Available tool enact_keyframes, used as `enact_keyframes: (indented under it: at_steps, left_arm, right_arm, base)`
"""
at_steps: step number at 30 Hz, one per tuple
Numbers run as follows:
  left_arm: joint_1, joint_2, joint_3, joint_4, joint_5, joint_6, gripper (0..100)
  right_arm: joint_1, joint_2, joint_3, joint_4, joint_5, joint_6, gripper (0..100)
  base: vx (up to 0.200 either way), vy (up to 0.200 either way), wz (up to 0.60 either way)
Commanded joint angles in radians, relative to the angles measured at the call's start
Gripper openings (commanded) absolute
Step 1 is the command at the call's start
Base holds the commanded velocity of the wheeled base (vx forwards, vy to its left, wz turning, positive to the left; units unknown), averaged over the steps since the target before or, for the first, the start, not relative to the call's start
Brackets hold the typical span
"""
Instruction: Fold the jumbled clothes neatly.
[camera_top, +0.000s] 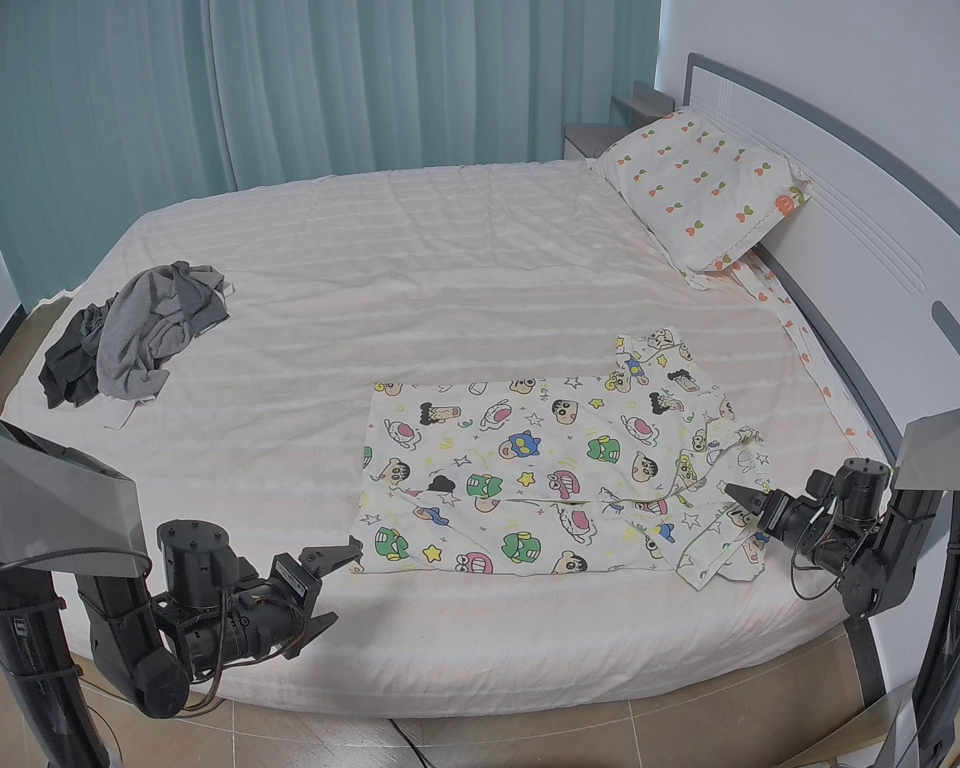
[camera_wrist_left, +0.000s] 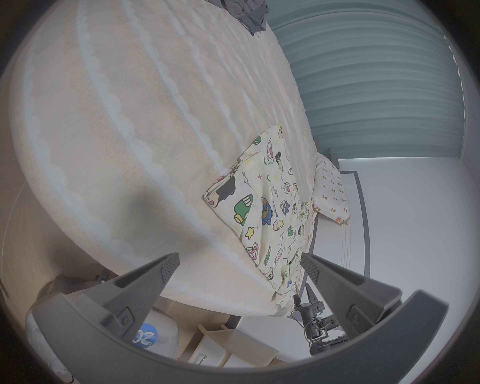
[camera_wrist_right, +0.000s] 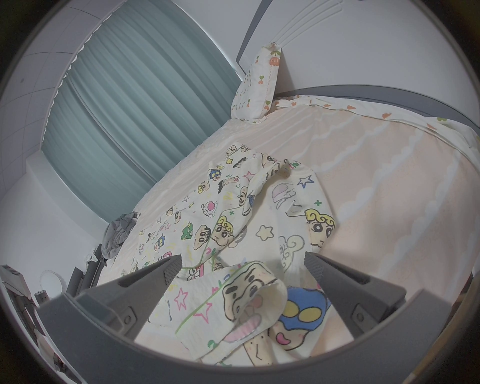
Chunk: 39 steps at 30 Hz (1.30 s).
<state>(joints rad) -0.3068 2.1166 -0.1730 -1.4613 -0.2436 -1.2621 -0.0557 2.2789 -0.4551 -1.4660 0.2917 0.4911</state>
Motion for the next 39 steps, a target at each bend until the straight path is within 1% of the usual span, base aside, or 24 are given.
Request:
enact_keyframes:
  at_steps: [1,7,8,23,35,39]
  left_arm:
    - [0.000,0.002,0.000,-0.001,0.000,0.000,100]
    - [0.000,0.002,0.000,-0.001,0.001,0.000,100]
    - [0.000,0.002,0.000,-0.001,0.001,0.000,100]
    - [0.000,0.002,0.000,-0.001,0.001,0.000,100]
    - [0.000,0.002,0.000,-0.001,0.001,0.000,100]
    - [0.000,0.002,0.000,-0.001,0.001,0.000,100]
  right_arm:
    - [-0.003,0.005,-0.017,0.004,0.001,0.000,100]
    - [-0.003,0.008,-0.028,0.007,0.000,-0.002,100]
    - [-0.003,0.008,-0.027,0.007,0.000,-0.002,0]
    - [-0.004,0.002,0.013,0.009,-0.009,-0.002,0]
    - [0.007,-0.124,0.127,0.007,-0.009,-0.002,0]
    - [0.007,-0.131,0.205,-0.002,-0.009,-0.003,0]
  base:
    - [0.000,0.000,0.00]
    - [0.000,0.000,0.00]
    - [0.000,0.000,0.00]
    - [0.000,0.000,0.00]
    - [0.000,0.000,0.00]
    - [0.000,0.000,0.00]
